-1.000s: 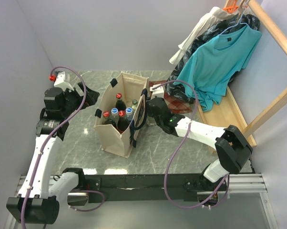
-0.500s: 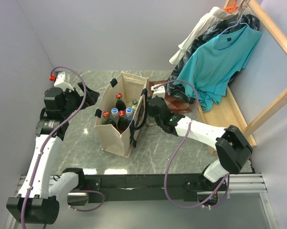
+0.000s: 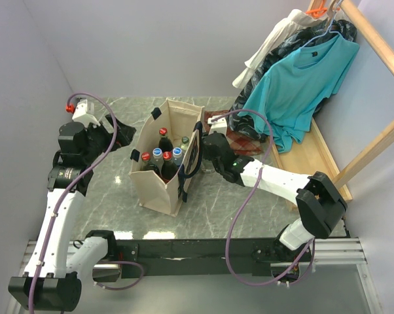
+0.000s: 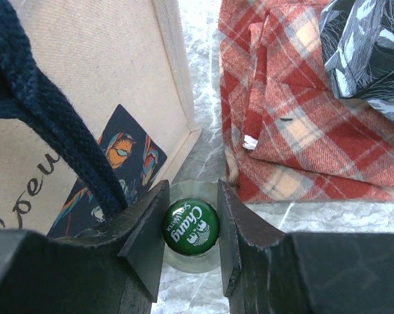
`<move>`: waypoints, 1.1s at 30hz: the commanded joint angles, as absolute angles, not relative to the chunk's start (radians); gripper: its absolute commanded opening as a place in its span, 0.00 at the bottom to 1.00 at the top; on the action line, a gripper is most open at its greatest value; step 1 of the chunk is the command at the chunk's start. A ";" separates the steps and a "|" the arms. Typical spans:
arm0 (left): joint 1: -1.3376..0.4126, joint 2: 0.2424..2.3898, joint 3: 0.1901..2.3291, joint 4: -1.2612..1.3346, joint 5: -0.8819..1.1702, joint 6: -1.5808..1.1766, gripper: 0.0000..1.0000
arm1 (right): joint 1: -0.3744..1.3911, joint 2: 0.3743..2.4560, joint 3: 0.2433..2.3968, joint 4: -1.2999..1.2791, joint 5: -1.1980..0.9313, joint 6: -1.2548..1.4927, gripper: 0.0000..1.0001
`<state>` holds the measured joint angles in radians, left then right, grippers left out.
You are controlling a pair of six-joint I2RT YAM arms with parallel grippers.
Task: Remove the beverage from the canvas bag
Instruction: Place the drink at the center of the board.
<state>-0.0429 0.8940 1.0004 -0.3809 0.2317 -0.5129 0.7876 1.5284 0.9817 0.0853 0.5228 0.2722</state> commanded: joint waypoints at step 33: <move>-0.043 0.828 1.017 -0.454 0.202 -0.471 0.96 | 0.801 1.332 1.055 -0.021 0.609 0.239 0.65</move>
